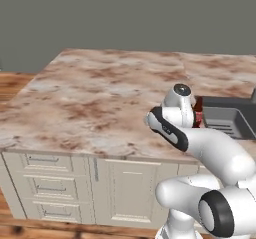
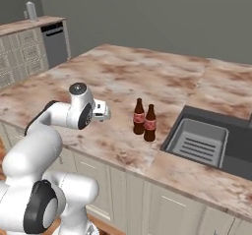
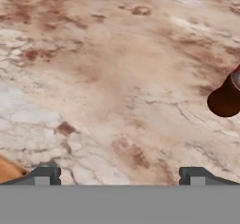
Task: Place the large bottle from the dining counter next to the other large bottle outside the sink, and place the small bottle from the dining counter next to the other small bottle inside the sink.
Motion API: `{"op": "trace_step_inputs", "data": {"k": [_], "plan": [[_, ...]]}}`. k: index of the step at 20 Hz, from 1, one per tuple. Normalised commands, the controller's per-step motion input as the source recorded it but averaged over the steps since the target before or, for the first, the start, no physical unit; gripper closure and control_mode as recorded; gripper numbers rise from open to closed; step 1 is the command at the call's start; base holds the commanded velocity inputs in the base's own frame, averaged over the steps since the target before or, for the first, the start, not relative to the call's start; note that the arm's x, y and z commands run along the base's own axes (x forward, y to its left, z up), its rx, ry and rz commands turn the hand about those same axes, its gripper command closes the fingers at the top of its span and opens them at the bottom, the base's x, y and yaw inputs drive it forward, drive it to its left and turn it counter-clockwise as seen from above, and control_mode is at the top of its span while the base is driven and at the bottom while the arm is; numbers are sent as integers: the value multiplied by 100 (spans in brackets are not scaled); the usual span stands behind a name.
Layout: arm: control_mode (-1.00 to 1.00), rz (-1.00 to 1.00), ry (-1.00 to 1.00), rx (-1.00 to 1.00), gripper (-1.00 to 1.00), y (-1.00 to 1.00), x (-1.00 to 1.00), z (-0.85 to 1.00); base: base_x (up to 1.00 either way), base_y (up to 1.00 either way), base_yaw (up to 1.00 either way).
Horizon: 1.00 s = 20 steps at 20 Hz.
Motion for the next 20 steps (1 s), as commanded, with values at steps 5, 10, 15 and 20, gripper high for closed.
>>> {"op": "trace_step_inputs", "data": {"k": [5, 10, 15, 20], "plan": [[100, 0, 0, 0, -100, 0, 0, 0, 0, 69, 0], [100, 0, 0, 0, -100, 0, 0, 0, -20, 88, 0], [100, 0, 0, 0, -100, 0, 0, 0, -25, 97, 0], [100, 0, 0, 0, -100, 0, 0, 0, -5, 92, 0]]}}
